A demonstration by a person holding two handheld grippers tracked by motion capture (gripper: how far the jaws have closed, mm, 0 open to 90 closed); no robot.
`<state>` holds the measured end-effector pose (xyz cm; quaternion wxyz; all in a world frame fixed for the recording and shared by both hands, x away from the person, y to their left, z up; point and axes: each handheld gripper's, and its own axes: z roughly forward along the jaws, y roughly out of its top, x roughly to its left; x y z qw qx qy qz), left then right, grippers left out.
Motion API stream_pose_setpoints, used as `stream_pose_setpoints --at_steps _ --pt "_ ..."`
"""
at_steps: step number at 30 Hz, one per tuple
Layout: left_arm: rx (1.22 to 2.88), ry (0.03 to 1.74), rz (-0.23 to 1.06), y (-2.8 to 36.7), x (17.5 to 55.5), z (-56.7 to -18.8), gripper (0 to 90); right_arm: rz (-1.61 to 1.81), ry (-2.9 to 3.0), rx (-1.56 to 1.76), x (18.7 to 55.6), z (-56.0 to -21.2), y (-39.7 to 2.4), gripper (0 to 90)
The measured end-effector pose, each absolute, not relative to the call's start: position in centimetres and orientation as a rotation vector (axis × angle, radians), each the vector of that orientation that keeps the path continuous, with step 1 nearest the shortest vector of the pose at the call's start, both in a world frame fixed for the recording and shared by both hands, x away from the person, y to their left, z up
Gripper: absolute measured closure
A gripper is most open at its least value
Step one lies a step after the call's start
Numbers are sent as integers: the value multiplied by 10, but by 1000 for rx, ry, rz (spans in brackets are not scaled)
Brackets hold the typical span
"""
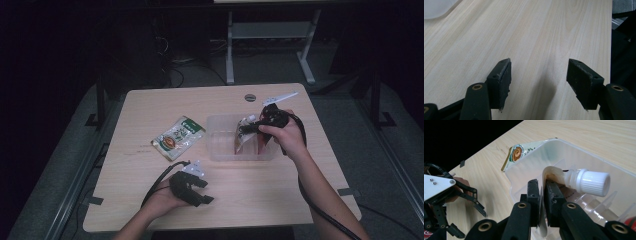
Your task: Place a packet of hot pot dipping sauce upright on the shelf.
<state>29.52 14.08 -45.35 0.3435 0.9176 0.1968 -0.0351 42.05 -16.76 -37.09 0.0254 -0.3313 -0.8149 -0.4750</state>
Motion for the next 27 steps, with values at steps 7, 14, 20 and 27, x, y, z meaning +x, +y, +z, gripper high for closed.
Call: stream_pose_setpoints --at_steps 7,14,20,27 --pt "2383 520 -98 141 295 -453 361 -1501 -2523 -1024 418 -361 -172 811" --pt "2394 507 -85 141 296 -453 361 -1547 -2527 -1006 410 -346 -181 815" --pt "2384 518 -91 141 295 -453 361 -1563 -2533 -988 402 -341 -187 814" --pt "2369 525 -87 141 294 -453 360 -1584 -2514 -986 385 -344 -196 810"
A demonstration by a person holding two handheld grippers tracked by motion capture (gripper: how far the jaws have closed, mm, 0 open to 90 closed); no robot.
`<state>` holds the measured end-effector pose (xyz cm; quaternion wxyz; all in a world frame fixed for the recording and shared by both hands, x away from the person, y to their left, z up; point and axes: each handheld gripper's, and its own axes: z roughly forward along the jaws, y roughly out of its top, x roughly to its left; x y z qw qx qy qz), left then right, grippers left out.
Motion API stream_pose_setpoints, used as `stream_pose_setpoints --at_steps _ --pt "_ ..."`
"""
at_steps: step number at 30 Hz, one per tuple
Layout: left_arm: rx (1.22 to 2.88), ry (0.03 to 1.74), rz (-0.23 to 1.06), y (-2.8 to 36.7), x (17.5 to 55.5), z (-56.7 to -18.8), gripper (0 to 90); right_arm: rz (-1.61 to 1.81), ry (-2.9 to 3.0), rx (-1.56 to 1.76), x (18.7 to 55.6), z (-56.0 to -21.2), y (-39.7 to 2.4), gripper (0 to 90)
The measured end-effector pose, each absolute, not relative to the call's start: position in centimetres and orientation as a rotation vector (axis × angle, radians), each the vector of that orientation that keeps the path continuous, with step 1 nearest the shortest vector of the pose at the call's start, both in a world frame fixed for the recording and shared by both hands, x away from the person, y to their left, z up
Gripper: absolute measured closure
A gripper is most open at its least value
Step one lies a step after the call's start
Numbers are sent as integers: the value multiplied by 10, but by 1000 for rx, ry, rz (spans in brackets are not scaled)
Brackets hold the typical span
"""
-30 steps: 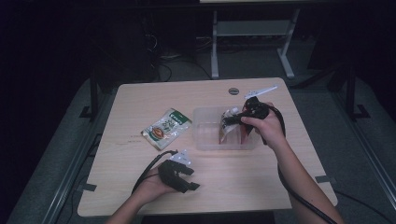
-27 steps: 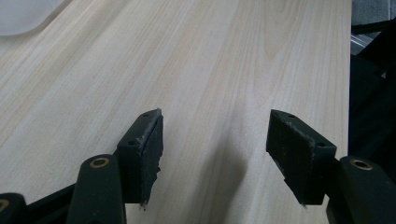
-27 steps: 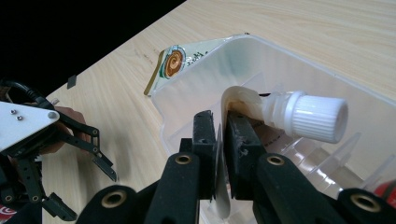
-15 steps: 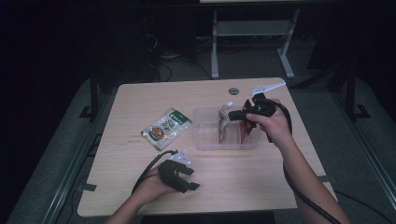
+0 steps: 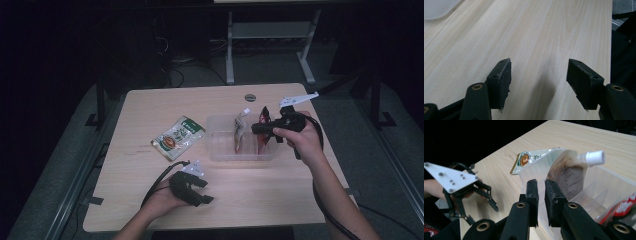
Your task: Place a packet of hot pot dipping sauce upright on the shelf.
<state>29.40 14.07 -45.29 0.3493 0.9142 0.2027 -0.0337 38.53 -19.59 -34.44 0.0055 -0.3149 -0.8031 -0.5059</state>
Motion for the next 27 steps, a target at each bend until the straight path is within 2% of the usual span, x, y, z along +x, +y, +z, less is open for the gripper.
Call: stream_pose_setpoints --at_steps 27 --pt "2348 537 -39 156 297 -447 355 -1404 -2603 -926 325 -390 -202 810"
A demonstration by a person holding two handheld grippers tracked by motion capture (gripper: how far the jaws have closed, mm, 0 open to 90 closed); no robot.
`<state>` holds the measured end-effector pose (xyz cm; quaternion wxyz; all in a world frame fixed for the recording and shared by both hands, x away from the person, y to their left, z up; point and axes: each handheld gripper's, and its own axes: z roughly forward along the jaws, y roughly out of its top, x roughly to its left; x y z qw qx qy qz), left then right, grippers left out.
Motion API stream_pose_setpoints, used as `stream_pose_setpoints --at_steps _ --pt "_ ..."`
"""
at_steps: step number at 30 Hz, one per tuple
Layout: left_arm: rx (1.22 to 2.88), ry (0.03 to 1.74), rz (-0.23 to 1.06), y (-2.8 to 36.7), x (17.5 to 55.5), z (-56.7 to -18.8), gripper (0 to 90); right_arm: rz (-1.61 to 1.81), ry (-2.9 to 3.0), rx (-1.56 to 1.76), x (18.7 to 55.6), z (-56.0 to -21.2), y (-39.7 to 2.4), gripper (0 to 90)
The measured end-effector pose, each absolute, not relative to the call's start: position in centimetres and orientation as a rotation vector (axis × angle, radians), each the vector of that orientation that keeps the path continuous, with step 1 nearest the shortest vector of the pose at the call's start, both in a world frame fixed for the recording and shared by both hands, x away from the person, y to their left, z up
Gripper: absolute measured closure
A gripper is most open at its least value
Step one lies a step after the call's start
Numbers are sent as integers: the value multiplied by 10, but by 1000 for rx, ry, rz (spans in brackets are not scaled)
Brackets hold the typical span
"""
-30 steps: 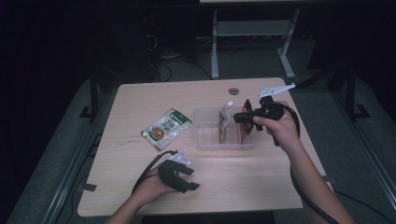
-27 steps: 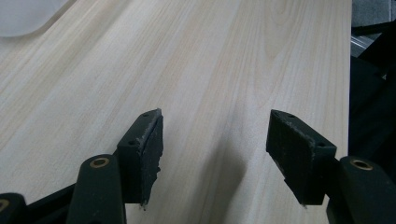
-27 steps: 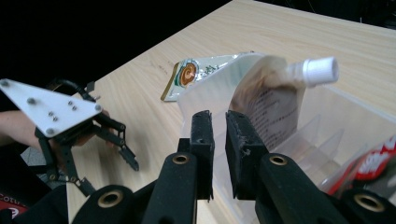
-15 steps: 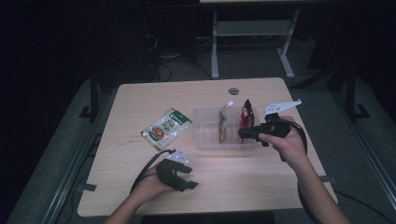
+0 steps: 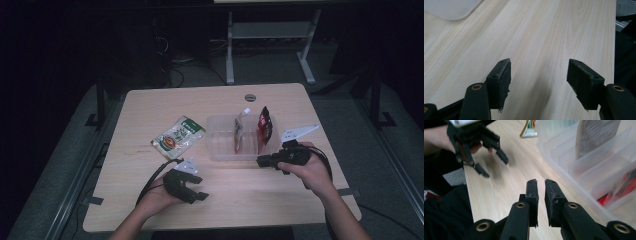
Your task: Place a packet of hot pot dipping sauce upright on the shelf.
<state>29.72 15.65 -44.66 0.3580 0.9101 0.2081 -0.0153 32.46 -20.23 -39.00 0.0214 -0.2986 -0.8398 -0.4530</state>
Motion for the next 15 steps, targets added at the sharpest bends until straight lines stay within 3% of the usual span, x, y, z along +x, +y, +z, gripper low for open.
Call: stream_pose_setpoints --at_steps 15 --pt "2347 572 -14 169 299 -443 356 -1319 -2608 -971 296 -421 -216 779"
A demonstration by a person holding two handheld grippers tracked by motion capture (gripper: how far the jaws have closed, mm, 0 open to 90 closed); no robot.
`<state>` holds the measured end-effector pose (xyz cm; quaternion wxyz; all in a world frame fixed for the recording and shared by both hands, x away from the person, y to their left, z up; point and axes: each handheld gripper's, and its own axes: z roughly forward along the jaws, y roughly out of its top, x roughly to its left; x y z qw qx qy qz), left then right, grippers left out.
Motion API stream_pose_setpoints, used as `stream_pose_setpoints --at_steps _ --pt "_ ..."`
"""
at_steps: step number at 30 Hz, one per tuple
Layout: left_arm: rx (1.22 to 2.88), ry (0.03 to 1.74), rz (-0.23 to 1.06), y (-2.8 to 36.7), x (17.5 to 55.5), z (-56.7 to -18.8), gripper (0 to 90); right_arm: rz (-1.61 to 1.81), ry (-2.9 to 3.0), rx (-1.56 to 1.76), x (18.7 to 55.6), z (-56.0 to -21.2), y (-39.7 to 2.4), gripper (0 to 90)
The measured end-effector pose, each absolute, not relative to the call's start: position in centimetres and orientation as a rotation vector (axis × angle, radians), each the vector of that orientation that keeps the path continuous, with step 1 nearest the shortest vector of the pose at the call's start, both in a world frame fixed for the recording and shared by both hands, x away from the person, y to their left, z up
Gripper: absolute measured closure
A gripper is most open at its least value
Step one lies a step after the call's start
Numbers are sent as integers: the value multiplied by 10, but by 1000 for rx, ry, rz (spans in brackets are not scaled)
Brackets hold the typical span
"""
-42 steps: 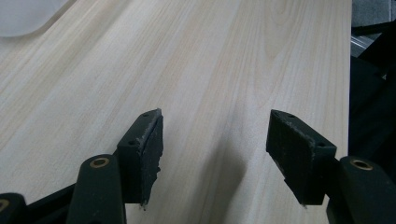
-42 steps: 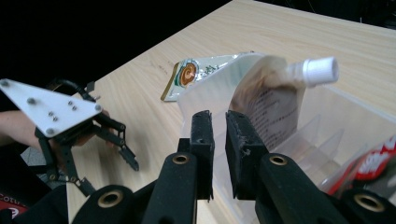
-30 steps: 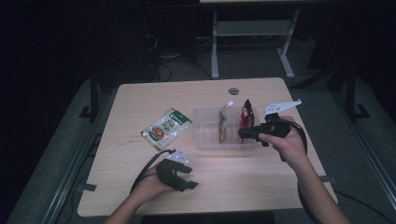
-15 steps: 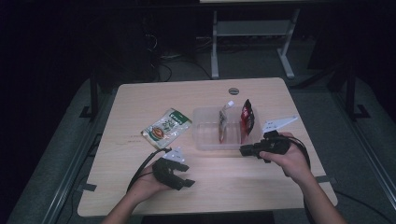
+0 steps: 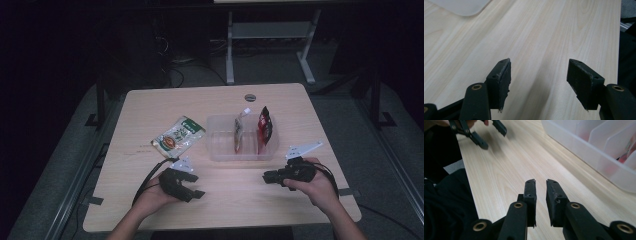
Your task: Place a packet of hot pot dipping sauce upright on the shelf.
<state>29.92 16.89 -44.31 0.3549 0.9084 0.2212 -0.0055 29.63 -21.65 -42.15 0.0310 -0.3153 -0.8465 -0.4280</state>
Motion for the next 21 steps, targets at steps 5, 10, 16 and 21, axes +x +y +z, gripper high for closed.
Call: stream_pose_setpoints --at_steps 5,10,16,21 --pt "2335 605 5 179 303 -441 355 -1310 -2611 -974 299 -425 -217 762" --pt "2339 656 59 191 307 -437 357 -1312 -2617 -972 301 -425 -218 734" --pt "2321 727 127 208 320 -428 362 -1306 -2623 -967 301 -427 -218 719" --pt "2317 809 176 220 335 -423 501 -1305 -2623 -971 302 -427 -218 709"
